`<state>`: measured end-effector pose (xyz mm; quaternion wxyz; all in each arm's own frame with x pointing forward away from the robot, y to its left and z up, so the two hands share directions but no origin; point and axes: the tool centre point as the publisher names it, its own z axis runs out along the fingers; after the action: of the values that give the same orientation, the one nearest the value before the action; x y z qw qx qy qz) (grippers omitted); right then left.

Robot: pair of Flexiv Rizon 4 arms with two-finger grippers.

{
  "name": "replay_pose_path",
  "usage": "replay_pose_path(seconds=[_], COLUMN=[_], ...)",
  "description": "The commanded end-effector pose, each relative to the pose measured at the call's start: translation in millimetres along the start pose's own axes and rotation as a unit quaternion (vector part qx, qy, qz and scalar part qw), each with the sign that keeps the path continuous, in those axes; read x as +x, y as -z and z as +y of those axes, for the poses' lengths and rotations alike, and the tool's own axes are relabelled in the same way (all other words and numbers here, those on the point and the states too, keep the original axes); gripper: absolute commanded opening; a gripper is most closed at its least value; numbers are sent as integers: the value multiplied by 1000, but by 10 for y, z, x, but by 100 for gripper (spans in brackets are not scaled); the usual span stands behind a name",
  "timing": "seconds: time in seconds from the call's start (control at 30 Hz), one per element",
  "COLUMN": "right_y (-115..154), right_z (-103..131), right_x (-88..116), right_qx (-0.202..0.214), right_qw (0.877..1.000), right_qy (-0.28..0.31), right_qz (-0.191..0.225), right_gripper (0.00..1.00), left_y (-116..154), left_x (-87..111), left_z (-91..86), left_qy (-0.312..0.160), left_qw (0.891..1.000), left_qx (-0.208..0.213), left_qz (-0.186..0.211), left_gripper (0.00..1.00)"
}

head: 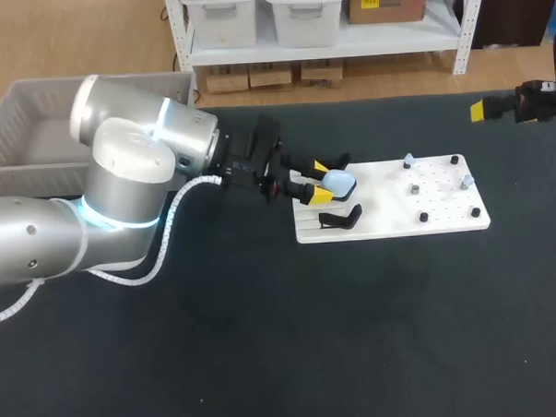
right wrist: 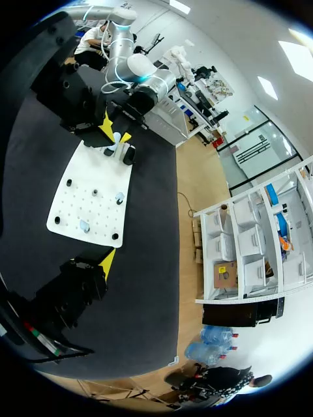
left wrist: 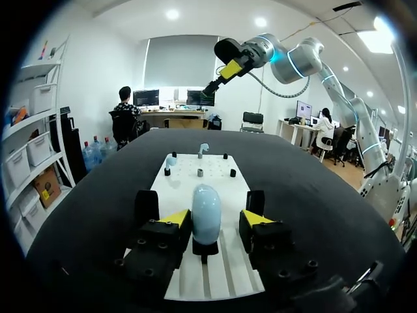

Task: Pick up each earbud case from the left stands, insert the matching earbuds, close the lid, and place the case in the box.

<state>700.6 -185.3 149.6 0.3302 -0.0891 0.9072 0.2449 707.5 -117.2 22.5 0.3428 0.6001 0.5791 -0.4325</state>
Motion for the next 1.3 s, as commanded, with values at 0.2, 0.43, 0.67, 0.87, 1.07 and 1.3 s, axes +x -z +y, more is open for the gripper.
replay_pose_path(seconds=[0.2, 0.43, 0.67, 0.87, 1.07, 1.3], right_y=[4, 4, 4, 4, 4, 4], right_z=[0, 0, 0, 0, 0, 0], right_x=[1, 1, 1, 1, 1, 1], right_qx=[0, 0, 0, 0, 0, 0], right_qw=[1000, 1000, 1000, 1000, 1000, 1000], right_qy=[0, 0, 0, 0, 0, 0], right_qz=[0, 0, 0, 0, 0, 0], right_gripper=[100, 100, 100, 100, 100, 100], left_y=[-28, -40, -58, -75, -77, -22], left_x=[38, 46, 56, 41, 39, 47], left_z=[63, 60, 68, 77, 79, 62], left_qy=[6, 6, 7, 2, 2, 4], left_qw=[1000, 1000, 1000, 1000, 1000, 1000], left_qx=[8, 10, 14, 17, 17, 12], left_qz=[2, 7, 12, 18, 19, 17], left_gripper=[51, 65, 56, 49, 37, 0])
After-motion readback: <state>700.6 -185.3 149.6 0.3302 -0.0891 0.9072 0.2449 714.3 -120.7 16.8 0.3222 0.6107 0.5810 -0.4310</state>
